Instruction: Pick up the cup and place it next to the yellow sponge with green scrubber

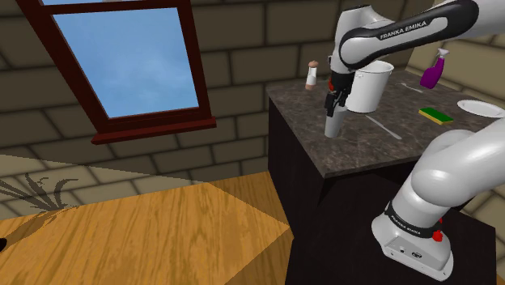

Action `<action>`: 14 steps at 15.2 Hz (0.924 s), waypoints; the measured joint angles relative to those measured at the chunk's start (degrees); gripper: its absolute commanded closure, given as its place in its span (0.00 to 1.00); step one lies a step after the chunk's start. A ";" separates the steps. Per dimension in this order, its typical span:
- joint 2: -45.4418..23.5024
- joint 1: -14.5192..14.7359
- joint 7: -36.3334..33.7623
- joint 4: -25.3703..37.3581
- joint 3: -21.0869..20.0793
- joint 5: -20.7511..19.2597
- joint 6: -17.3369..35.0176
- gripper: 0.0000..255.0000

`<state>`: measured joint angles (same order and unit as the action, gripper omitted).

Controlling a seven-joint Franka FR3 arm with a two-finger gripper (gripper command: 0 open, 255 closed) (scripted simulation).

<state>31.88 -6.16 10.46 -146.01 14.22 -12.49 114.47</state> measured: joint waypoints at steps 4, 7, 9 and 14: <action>-6.24 -0.85 4.19 1.91 3.85 -1.37 6.39 0.00; -11.66 -1.15 7.65 4.21 6.75 -1.41 10.86 0.00; -13.05 -1.26 8.39 4.07 7.46 -1.42 12.71 0.00; -15.72 -1.34 8.98 2.33 8.49 -1.34 17.23 0.00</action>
<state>16.16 -7.50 19.44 -143.67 22.71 -13.83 131.69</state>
